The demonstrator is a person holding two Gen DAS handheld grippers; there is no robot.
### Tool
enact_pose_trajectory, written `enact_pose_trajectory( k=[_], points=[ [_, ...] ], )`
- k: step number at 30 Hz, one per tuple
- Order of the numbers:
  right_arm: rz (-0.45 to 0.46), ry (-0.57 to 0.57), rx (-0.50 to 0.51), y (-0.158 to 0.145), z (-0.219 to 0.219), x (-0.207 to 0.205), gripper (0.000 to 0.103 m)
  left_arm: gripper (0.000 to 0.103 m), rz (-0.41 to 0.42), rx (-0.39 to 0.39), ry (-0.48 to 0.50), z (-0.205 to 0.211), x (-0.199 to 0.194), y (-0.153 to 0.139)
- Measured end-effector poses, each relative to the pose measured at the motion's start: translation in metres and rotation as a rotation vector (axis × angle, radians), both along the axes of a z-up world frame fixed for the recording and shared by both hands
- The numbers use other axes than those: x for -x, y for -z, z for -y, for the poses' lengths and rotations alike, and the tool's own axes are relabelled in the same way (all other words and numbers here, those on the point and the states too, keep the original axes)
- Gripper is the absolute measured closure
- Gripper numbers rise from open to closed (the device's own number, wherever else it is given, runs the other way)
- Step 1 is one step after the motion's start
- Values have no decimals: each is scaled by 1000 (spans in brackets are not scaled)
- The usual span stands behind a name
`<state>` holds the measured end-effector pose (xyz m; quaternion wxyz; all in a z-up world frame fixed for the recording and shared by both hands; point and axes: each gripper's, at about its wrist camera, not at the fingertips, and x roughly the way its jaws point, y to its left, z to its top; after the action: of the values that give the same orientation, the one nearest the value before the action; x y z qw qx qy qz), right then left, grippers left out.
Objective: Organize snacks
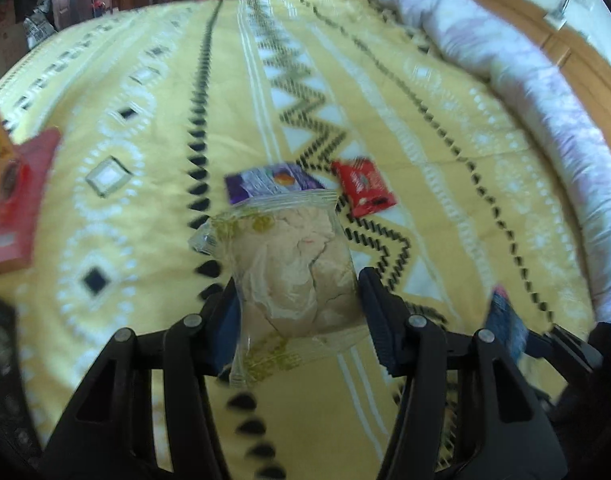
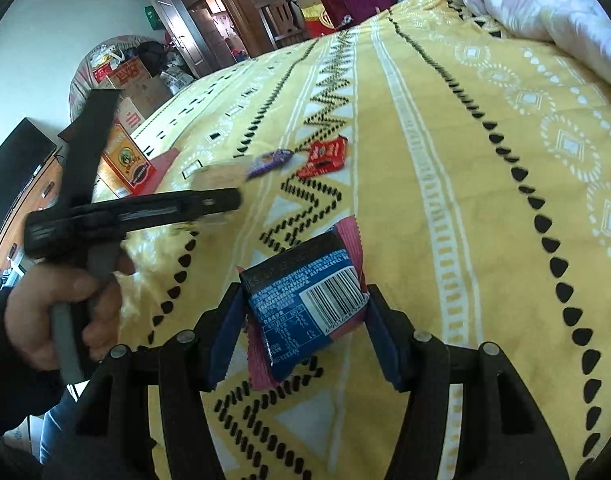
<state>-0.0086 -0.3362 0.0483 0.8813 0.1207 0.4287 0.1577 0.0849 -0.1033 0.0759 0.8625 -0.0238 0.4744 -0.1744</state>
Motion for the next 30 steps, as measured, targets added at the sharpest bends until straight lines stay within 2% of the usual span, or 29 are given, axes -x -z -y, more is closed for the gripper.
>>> enact_pose_trajectory(
  k=[7, 13, 17, 22, 26, 30],
  points=[
    [90, -36, 24, -46, -23, 3, 40, 47, 192, 28, -64, -53, 46, -90],
    [207, -132, 44, -110, -76, -3, 40, 47, 317, 2, -231, -143, 83, -144],
    [275, -240, 28, -152, -135, -5, 40, 47, 369, -39, -401, -224, 113, -162],
    [323, -392, -16, -192, -226, -5, 40, 47, 407, -62, -601, -310, 149, -172],
    [331, -522, -60, -214, -305, 0, 40, 47, 406, -82, -727, -360, 169, -168],
    [318, -628, -75, -225, -378, 5, 40, 47, 391, -119, -809, -390, 180, -159]
  ],
)
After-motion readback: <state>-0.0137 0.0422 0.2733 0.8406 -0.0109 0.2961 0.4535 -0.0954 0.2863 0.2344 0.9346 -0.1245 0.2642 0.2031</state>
